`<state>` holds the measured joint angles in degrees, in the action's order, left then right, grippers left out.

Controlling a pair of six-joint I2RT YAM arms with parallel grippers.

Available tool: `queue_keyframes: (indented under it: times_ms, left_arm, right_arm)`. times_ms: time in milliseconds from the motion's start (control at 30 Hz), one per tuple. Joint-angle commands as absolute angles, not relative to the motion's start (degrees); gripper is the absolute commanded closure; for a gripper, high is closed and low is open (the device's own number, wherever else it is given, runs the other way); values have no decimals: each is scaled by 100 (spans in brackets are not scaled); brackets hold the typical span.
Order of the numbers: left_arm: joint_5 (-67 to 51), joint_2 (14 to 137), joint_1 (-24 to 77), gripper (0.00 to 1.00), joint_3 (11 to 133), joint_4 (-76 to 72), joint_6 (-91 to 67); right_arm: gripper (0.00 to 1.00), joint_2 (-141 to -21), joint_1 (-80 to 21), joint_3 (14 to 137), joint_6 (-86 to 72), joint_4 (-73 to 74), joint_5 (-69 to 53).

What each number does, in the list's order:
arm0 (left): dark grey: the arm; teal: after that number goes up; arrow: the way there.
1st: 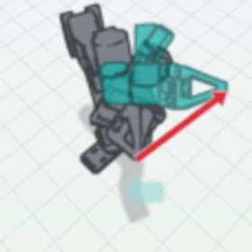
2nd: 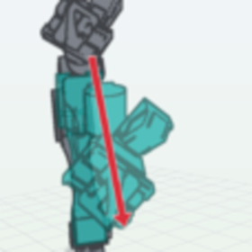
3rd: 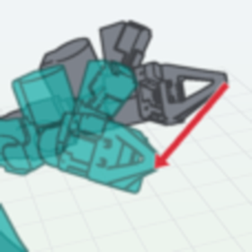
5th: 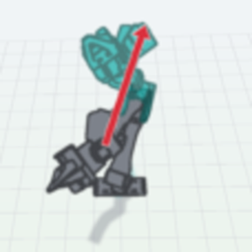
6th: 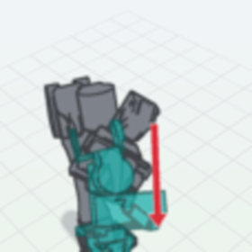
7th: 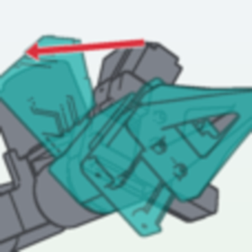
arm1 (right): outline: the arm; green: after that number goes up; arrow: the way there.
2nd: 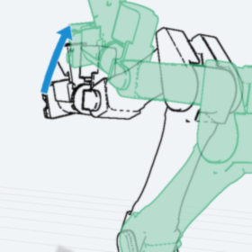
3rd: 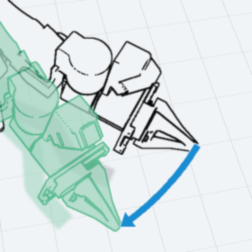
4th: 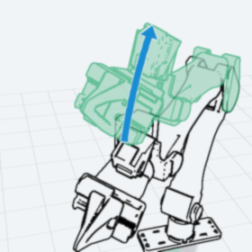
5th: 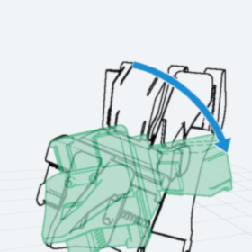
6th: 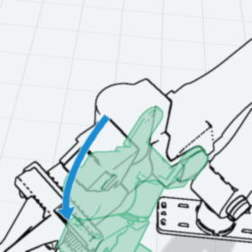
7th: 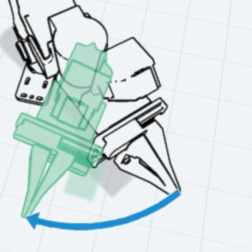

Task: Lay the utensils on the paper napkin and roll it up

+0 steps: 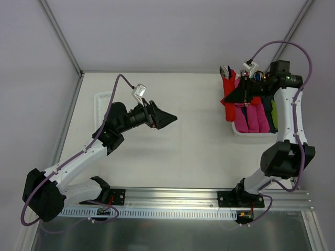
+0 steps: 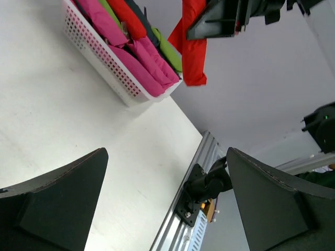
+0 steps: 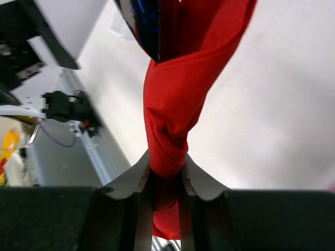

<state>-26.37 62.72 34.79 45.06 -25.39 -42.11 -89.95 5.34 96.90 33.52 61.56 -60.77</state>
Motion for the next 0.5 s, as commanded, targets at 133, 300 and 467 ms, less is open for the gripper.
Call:
queue_keyframes:
  times_ms: [133,300,467]
  left_arm:
    - [-2628,6258,3445,1,4438,-2267,-3858]
    - [-2610,6407,3437,1,4395,-2364,-3841]
    - [-2628,6530,3445,1,4395,-2417,-3867]
  right_arm:
    - [100,-10370,1748,11081,5633,8964,-5423]
    - [100,-10906,2056,11224,5853,9158,-5169]
    - [100,-11521,2224,11329,5801,9150,-5203]
